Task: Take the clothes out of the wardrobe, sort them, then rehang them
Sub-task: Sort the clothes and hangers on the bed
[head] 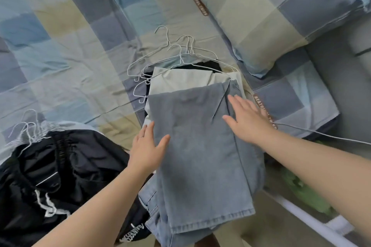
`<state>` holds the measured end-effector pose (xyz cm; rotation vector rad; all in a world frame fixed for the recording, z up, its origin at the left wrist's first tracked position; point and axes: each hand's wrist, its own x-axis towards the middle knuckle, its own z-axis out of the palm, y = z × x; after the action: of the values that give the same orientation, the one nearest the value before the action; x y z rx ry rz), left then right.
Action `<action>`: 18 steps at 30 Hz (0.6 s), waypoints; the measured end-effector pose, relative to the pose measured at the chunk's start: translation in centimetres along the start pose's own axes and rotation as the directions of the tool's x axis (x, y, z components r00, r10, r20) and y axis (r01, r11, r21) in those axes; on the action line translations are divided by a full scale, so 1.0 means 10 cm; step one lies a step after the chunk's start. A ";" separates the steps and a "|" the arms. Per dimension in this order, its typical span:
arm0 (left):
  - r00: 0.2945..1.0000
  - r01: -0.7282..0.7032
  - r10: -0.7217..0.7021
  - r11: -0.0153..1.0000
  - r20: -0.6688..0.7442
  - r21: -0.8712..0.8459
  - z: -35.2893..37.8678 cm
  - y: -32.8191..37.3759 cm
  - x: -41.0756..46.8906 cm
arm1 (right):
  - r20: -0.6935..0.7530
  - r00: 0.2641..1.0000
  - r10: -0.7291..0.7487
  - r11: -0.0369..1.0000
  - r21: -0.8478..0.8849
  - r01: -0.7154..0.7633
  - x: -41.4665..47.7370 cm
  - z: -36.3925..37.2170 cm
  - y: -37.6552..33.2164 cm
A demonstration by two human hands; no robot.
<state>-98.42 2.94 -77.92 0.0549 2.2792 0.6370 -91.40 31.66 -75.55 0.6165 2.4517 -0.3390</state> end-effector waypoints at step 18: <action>0.957 0.120 -0.211 0.911 -0.197 -0.394 -0.30 0.17 1.76 | -0.050 0.971 0.235 0.912 0.356 -0.202 1.75 0.00 0.24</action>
<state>-113.32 7.15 -87.02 -0.4213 2.3089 1.0259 -102.89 39.87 -86.23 1.0702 2.3931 -0.6756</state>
